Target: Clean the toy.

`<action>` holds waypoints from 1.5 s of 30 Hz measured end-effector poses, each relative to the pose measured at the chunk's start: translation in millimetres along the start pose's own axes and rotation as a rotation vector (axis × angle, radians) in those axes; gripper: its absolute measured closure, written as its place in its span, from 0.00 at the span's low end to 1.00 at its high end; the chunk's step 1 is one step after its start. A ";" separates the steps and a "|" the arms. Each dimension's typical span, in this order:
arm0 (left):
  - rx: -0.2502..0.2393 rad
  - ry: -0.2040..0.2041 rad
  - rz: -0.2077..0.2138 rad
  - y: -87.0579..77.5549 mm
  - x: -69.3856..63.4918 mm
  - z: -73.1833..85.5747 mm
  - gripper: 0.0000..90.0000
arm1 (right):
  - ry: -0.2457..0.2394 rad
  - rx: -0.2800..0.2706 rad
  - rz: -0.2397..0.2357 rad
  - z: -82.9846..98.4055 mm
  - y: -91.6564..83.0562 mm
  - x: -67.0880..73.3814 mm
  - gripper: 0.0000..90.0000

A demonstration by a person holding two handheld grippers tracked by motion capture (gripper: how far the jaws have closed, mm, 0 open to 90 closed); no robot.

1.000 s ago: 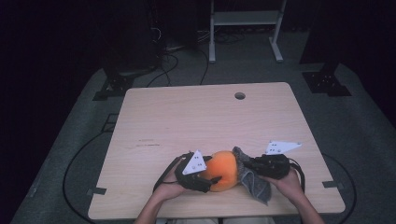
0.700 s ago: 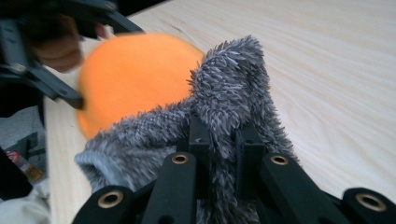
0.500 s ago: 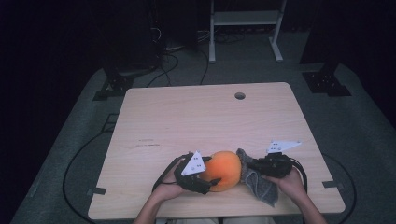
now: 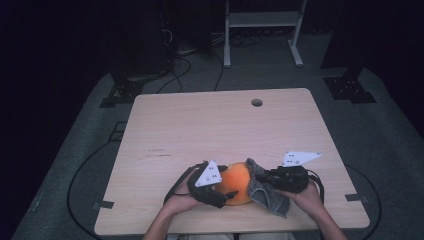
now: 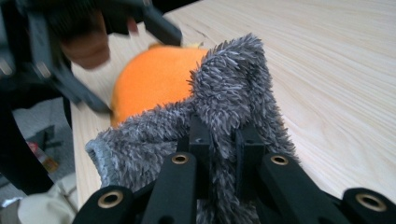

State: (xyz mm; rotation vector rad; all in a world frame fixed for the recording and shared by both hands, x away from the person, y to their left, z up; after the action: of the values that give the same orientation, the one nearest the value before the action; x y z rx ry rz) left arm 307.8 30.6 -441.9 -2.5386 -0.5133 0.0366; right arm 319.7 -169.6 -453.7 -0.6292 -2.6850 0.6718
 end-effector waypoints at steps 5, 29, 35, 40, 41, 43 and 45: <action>0.076 -0.096 0.021 9.0 4.6 11.0 0.11 | -0.001 0.007 -0.001 4.7 -4.1 0.5 0.89; 0.007 0.012 0.000 12.7 0.5 6.7 0.18 | -0.125 -0.033 -0.016 -19.2 8.0 32.2 0.89; 0.005 0.013 -0.002 10.5 1.5 14.8 0.30 | -0.103 -0.016 0.043 -10.4 -0.4 12.6 0.89; 0.013 0.031 0.001 10.4 -0.4 15.1 0.31 | -0.027 0.008 0.071 3.3 -9.2 -8.9 0.89; 0.013 0.036 0.002 10.9 -1.0 14.6 0.31 | -0.040 -0.006 0.061 -0.6 -10.0 -4.7 0.89; 0.015 0.061 0.017 12.6 -4.9 13.6 0.31 | -0.070 -0.041 0.017 -9.8 -9.8 6.3 0.89; 0.021 0.088 0.029 13.7 -9.7 13.8 0.31 | -0.100 -0.061 -0.018 -17.0 -6.9 16.7 0.89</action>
State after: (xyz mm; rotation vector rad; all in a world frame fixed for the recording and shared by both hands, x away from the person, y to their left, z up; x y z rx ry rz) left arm 301.8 23.4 -461.4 -2.5148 -0.4390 -0.0585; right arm 309.6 -160.7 -432.9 -0.6019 -2.8092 0.6341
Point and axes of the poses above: each handheld gripper's, and its own axes: y roughly forward along the jaws, z roughly out of its underside, x roughly to its left, the point moved 6 cm from there along y, roughly forward along the jaws, and after that the axes turned 2 degrees about x, right-handed, at the moved point
